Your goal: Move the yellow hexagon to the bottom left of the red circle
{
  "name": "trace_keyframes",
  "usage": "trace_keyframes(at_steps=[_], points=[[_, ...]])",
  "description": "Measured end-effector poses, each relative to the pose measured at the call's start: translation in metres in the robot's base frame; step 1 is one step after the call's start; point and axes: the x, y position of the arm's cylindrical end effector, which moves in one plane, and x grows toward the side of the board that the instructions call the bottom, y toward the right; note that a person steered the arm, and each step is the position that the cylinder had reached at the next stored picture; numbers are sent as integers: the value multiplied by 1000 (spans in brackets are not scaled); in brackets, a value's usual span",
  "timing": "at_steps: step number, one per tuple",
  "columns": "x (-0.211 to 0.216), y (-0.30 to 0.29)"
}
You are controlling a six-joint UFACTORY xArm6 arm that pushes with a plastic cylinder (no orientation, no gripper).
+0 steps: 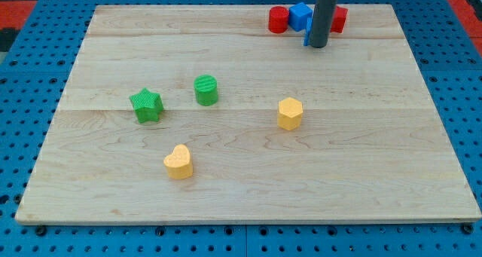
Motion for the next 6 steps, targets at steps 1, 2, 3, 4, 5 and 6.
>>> trace_keyframes(at_steps=[1, 2, 3, 4, 5, 6], points=[[98, 37], [194, 21], [171, -64], [130, -92], [123, -112], [61, -113]])
